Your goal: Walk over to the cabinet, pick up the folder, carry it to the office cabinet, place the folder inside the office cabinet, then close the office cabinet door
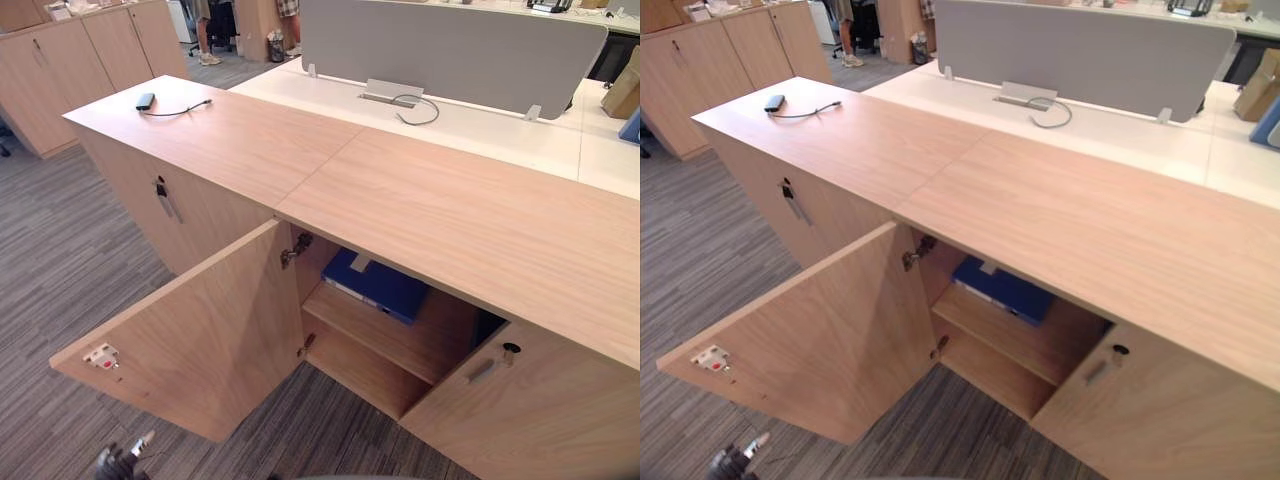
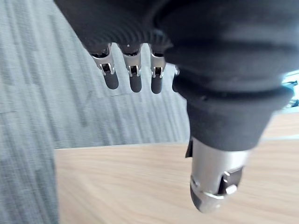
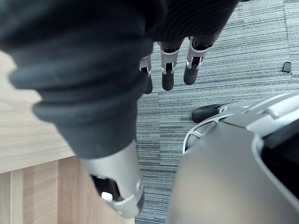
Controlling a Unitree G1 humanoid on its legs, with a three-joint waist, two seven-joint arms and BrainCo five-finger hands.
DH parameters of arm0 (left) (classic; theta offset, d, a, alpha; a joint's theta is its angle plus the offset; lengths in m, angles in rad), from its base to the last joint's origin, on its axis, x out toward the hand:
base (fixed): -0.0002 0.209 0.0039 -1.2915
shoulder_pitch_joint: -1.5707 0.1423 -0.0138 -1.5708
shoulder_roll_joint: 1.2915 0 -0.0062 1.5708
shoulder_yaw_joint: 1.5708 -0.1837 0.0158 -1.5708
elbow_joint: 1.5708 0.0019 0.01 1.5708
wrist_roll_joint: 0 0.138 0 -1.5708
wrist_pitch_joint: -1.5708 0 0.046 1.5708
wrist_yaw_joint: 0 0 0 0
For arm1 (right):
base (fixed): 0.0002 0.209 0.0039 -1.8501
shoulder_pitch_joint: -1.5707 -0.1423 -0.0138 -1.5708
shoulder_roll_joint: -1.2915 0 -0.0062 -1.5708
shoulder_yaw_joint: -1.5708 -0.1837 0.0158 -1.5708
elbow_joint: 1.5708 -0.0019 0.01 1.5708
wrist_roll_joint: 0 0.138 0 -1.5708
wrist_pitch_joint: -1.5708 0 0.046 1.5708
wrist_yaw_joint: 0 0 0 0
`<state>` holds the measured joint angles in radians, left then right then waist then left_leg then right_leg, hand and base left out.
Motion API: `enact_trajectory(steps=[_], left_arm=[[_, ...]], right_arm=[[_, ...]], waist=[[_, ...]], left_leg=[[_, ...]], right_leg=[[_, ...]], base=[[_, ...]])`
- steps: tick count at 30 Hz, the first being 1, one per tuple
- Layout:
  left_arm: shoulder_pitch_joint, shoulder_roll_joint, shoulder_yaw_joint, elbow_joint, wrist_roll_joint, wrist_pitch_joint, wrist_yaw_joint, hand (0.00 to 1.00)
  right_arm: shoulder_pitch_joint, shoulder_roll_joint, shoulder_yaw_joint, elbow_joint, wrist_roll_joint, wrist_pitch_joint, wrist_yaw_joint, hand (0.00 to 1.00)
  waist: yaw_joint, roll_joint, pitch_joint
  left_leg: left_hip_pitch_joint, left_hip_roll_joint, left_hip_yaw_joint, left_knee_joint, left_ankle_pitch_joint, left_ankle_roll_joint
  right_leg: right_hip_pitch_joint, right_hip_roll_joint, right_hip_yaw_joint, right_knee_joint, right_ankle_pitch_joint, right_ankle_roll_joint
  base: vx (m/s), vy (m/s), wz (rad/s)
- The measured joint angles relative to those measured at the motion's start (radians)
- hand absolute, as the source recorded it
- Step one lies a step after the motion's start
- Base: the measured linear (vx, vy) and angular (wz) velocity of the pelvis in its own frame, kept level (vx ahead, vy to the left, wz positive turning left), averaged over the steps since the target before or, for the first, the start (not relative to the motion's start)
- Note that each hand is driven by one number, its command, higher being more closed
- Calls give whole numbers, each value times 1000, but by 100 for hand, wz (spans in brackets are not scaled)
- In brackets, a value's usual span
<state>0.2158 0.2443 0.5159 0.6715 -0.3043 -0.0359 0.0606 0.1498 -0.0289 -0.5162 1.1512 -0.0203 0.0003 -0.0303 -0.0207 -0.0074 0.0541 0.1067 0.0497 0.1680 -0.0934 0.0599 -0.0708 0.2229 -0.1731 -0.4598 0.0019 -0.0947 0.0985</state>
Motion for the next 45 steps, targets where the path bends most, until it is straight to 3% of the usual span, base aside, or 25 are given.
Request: enact_trajectory(steps=[2,9,18,26,35,40,45], left_arm=[[-12,5,-2,-91,25,-1,4,0],[-58,40,-3,-156,179,9,5,0],[-79,95,-3,-205,217,27,22,0],[-90,98,-15,-292,217,28,34,0],[38,56,-183,-467,216,-3,42,0],[92,53,-317,-518,215,-24,16,0],[186,60,-463,-571,218,-29,-29,0]], right_arm=[[1,-3,11,-2,0,0,0,0],[2,-5,29,-11,0,0,18,0],[3,-4,48,-17,0,0,30,0],[7,-6,67,-20,0,0,40,0],[41,-8,89,-20,-18,-4,49,0],[39,-23,132,-17,-42,-5,51,0],[21,-31,153,-16,-45,-5,50,0]], waist=[[5,1,1],[6,-2,2],[14,-13,-2],[21,-16,-3],[64,-26,-2],[65,-27,-1],[67,-29,1]], left_leg=[[0,-2,-1,0,0,0],[0,-3,-1,0,-1,0],[8,-3,0,0,-1,0],[9,-3,-1,0,-1,0],[-3,-11,-33,0,5,6],[-48,-18,-82,5,33,11],[-120,-3,-76,54,29,10]], right_leg=[[0,-1,0,0,0,0],[3,-1,0,-5,0,0],[9,-1,2,-5,0,0],[10,-1,2,-4,0,0],[10,-6,-6,6,-2,-4],[-3,-6,-48,11,-3,-4],[-81,-4,-17,42,0,-11]], base=[[0,0,0],[0,0,0],[-13,3,0],[-10,3,0],[-5,2,9],[-64,10,36],[-100,29,-8]])
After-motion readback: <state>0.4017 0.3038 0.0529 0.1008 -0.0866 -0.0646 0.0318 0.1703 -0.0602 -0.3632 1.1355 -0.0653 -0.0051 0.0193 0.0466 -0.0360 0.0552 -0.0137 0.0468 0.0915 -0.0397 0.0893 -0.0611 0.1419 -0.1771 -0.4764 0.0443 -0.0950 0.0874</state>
